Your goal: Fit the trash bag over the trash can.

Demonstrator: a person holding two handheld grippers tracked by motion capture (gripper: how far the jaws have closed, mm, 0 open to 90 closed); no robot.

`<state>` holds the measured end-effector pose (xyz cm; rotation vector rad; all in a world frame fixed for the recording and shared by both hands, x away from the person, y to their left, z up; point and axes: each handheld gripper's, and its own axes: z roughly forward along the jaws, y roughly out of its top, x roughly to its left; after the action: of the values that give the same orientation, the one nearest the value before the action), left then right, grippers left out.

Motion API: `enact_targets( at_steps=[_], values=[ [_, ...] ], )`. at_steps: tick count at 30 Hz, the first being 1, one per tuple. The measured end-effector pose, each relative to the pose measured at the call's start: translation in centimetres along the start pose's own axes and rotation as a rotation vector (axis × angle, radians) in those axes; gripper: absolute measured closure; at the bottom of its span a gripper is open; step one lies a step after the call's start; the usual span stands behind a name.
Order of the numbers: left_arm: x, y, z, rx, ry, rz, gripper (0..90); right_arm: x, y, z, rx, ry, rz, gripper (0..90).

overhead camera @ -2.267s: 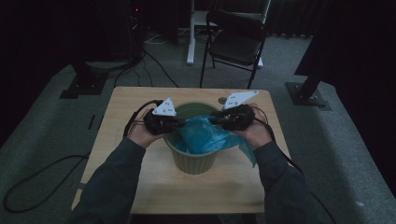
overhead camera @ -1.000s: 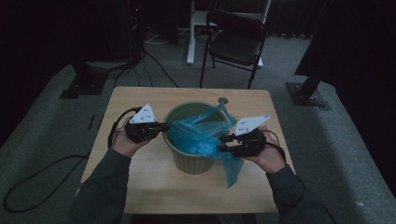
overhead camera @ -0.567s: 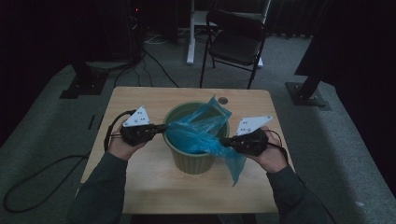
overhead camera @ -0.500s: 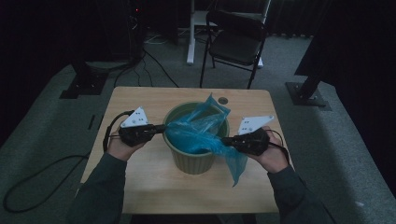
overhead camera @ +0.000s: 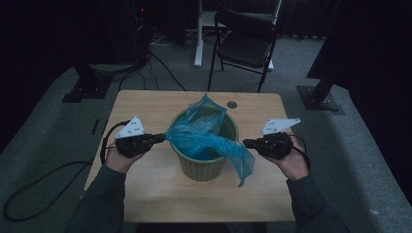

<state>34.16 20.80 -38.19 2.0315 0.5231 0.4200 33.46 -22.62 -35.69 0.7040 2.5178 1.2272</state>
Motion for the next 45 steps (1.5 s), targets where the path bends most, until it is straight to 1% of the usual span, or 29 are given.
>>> enact_targets(
  at_steps=[3, 5, 6, 9, 11, 13, 16, 18, 20, 22, 23, 24, 26, 28, 29, 30, 31, 32, 34, 35, 37, 38, 40, 41, 42, 45],
  values=[
    [-0.1, 0.1, 0.1, 0.001, -0.001, 0.004, 90.0, 0.2, 0.5, -0.4, -0.032, 0.004, 0.0, 81.2],
    [-0.1, 0.1, 0.1, 0.001, -0.001, 0.004, 90.0, 0.3, 0.7, -0.5, -0.039, 0.008, -0.001, 81.2],
    [-0.2, 0.1, 0.2, 0.004, 0.0, 0.011, 90.0, 0.5, 1.4, -0.8, -0.061, 0.006, -0.005, 77.0],
    [-0.3, 0.1, 0.2, 0.003, -0.001, 0.011, 90.0, 0.4, 1.9, -0.9, -0.084, 0.028, 0.002, 76.3],
    [-0.2, 0.1, 0.2, 0.004, -0.001, 0.011, 90.0, 0.4, 2.0, -0.8, -0.088, 0.037, 0.005, 75.8],
    [-0.2, 0.1, 0.3, 0.004, -0.001, 0.011, 90.0, 0.5, 2.3, -0.5, -0.081, 0.051, 0.002, 74.8],
    [-0.3, 0.1, 0.3, 0.004, -0.001, 0.011, 90.0, 0.6, 2.6, 0.2, -0.066, 0.051, 0.0, 72.6],
    [-0.3, 0.1, 0.3, 0.003, -0.001, 0.011, 90.0, 0.5, 2.7, 0.6, -0.053, 0.045, 0.004, 69.3],
    [-0.4, 0.0, 0.3, -0.001, -0.001, 0.009, 90.0, 0.4, 2.7, 1.0, -0.035, 0.071, 0.025, 63.6],
    [-0.4, -0.1, 0.2, 0.0, 0.0, 0.011, 90.0, 0.6, 2.6, 1.4, -0.013, 0.086, 0.018, 62.7],
    [-0.4, -0.1, 0.2, 0.0, -0.001, 0.011, 90.0, 0.8, 2.4, 1.6, -0.004, 0.107, 0.01, 62.8],
    [-0.4, -0.1, 0.2, -0.002, 0.0, 0.008, 90.0, 1.1, 2.2, 1.7, 0.004, 0.117, 0.0, 62.9],
    [-0.5, -0.1, 0.2, -0.001, 0.001, 0.008, 90.0, 1.4, 2.0, 1.8, 0.017, 0.119, -0.016, 65.4],
    [-0.5, -0.1, 0.2, 0.0, 0.001, 0.011, 90.0, 1.6, 2.0, 1.8, 0.021, 0.131, -0.025, 73.8],
    [-0.5, -0.1, 0.2, 0.0, 0.001, 0.011, 90.0, 1.6, 2.0, 1.8, 0.021, 0.131, -0.025, 73.8],
    [-0.6, -0.1, 0.2, -0.003, 0.001, 0.01, 90.0, 1.8, 2.0, 1.8, 0.026, 0.128, -0.035, 78.9],
    [-0.7, -0.2, 0.2, -0.003, 0.0, 0.01, 90.0, 2.2, 1.9, 1.8, 0.043, 0.116, -0.058, 88.7],
    [-0.7, -0.2, 0.2, -0.004, 0.0, 0.01, 90.0, 2.3, 1.9, 1.8, 0.043, 0.111, -0.065, 90.0],
    [-0.7, -0.3, 0.1, -0.005, 0.0, 0.009, 90.0, 2.3, 1.8, 1.7, 0.044, 0.104, -0.066, 90.0],
    [-0.8, -0.4, 0.1, -0.007, 0.0, 0.009, 90.0, 2.3, 1.7, 1.6, 0.046, 0.089, -0.066, 90.0],
    [-0.7, -0.5, -0.1, -0.011, -0.002, 0.005, 90.0, 1.8, 1.3, 1.2, 0.044, 0.057, -0.041, 90.0],
    [-0.7, -0.6, -0.2, -0.013, -0.001, 0.003, 90.0, 1.6, 1.2, 1.1, 0.044, 0.048, -0.037, 90.0],
    [-0.8, -0.7, -0.3, -0.016, -0.003, -0.002, 90.0, 1.0, 0.8, 0.7, 0.044, 0.024, -0.011, 90.0],
    [-0.8, -0.8, -0.4, -0.015, -0.005, -0.001, 90.0, 0.6, 0.5, 0.4, 0.044, 0.0, 0.005, 90.0],
    [-0.8, -0.8, -0.4, -0.015, -0.005, -0.001, 90.0, 0.6, 0.5, 0.4, 0.044, 0.0, 0.005, 90.0],
    [-0.8, -1.2, -0.5, -0.008, -0.004, -0.005, 90.0, -0.4, -0.4, -0.2, 0.043, -0.042, 0.05, 90.0]
  ],
)
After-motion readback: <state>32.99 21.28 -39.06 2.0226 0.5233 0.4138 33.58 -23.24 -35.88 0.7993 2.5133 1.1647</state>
